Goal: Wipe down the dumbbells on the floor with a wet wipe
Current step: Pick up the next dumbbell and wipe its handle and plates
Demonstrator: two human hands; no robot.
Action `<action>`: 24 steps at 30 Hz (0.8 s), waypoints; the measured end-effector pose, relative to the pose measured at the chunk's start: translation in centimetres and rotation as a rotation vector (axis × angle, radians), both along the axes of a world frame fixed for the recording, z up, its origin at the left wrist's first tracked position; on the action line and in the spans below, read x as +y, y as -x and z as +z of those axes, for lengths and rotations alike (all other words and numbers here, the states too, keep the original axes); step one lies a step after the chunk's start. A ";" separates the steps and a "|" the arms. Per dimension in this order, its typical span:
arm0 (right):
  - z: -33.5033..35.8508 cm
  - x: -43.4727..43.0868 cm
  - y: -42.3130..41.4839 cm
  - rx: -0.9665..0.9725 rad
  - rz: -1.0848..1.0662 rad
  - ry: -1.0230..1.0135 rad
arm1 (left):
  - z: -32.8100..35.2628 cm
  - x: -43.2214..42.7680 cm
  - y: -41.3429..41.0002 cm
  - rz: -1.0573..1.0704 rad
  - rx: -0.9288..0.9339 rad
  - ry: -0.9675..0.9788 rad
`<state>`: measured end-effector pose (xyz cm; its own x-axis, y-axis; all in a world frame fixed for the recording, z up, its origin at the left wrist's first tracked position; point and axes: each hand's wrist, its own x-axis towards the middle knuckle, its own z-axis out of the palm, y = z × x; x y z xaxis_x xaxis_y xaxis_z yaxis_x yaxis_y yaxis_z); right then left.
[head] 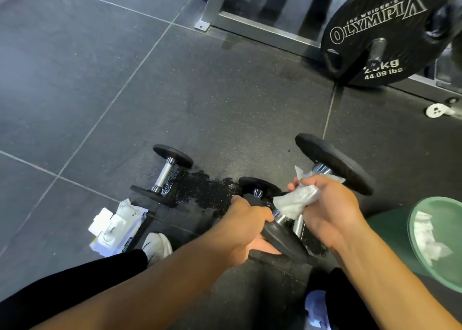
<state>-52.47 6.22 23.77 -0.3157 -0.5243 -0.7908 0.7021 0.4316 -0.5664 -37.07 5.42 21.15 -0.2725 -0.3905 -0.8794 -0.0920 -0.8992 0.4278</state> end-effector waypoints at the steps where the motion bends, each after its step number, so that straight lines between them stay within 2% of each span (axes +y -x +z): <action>1: 0.0 -0.1 -0.3 -0.017 0.005 0.008 | -0.6 0.0 -0.1 0.006 -0.044 0.033; 3: 0.0 0.0 -1.0 0.012 0.039 0.005 | -1.7 -0.2 -0.6 -0.008 -0.131 0.082; 6: 0.1 0.3 -1.9 0.043 0.099 -0.003 | -2.6 -0.7 -1.3 0.120 -0.101 0.064; 9: 0.4 0.5 -2.3 0.061 0.072 0.004 | -3.6 -1.6 -2.5 0.185 -0.091 0.046; 12: 1.6 0.9 -3.0 0.082 0.130 0.034 | -6.1 -2.8 -4.1 0.266 -0.147 0.047; 20: 2.4 1.6 -2.6 0.109 0.239 -0.071 | -12.1 -5.1 -8.8 0.422 -0.291 0.031; 24: 2.6 1.9 -2.1 0.122 0.279 -0.037 | -16.2 -4.8 -10.3 0.480 -0.317 0.017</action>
<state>-50.37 8.16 26.41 -0.2575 -0.5753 -0.7764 0.4814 0.6203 -0.6193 -26.75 0.60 4.94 0.2143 -0.4203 -0.8817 0.1986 -0.8651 0.4606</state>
